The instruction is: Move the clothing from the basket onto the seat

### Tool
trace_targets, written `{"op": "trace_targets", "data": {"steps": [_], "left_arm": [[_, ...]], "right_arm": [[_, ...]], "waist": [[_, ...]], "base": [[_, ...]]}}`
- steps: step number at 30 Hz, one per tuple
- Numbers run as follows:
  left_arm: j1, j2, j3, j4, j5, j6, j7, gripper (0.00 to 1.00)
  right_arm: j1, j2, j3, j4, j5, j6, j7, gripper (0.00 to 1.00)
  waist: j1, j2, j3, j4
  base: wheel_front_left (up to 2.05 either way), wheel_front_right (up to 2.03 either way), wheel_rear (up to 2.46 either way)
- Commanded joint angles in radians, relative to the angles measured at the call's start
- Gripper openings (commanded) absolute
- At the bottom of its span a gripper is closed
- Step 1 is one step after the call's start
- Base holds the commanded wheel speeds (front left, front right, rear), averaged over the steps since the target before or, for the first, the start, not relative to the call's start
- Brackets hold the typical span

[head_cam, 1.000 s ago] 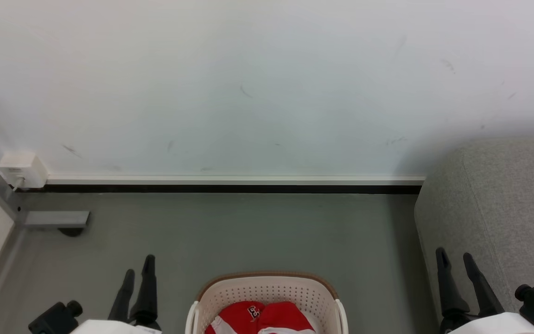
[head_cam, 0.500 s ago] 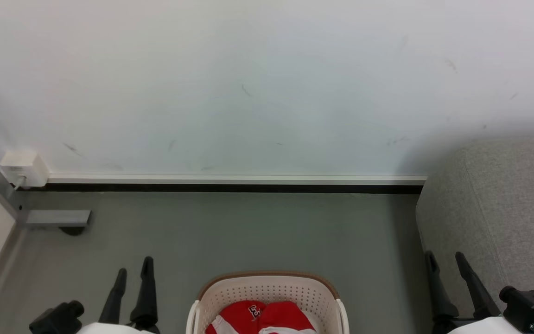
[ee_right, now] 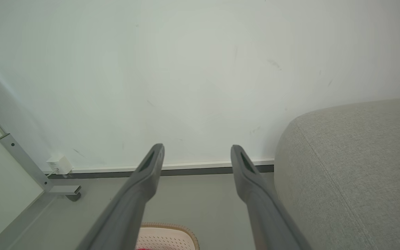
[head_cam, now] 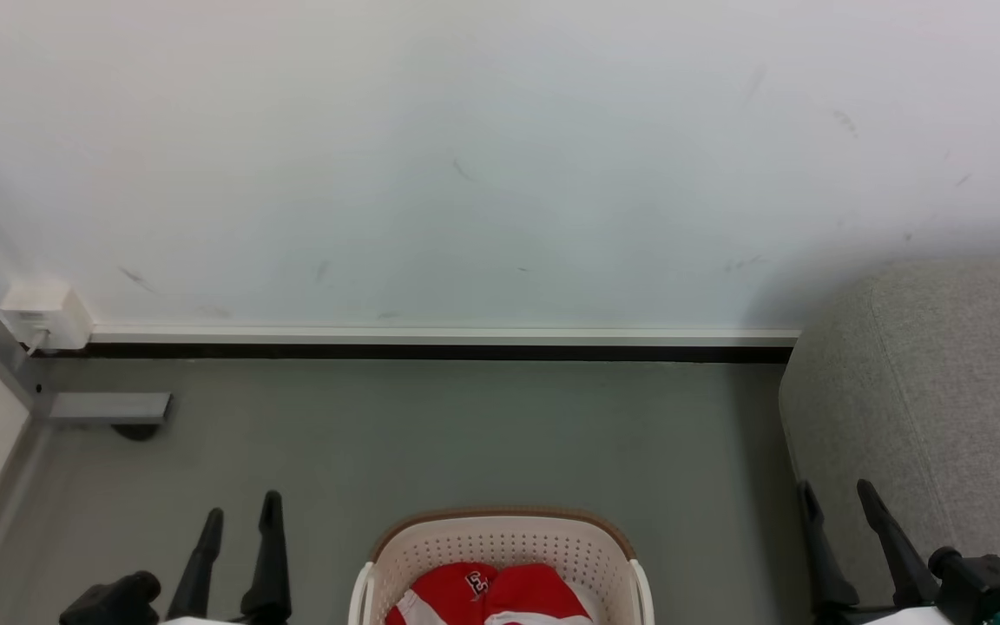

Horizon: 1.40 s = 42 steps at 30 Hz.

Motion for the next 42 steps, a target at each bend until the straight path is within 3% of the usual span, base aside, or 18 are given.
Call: {"op": "trace_targets", "data": {"steps": [1, 18, 42], "left_arm": [[0.004, 0.008, 0.009, -0.006, 0.034, -0.001, -0.012, 1.0], [0.02, 0.009, 0.031, 0.017, 0.193, -0.01, -0.049, 1.0], [0.029, 0.01, 0.037, 0.036, 0.36, -0.063, -0.086, 1.0]], "right_arm": [[0.005, -0.009, -0.003, 0.0, -0.03, -0.002, -0.012, 1.0], [0.021, -0.009, -0.016, 0.023, -0.117, -0.002, -0.048, 1.0], [0.04, -0.009, -0.016, 0.073, -0.185, -0.002, -0.087, 1.0]], "waist": [[-0.0001, 0.0, 0.0, 0.001], [-0.0001, 0.0, 0.003, 0.004], [-0.0001, 0.0, 0.008, 0.007]], "base": [[0.0, 0.0, 0.0], [0.0, 0.0, 0.0], [0.0, 0.0, 0.0]]}}
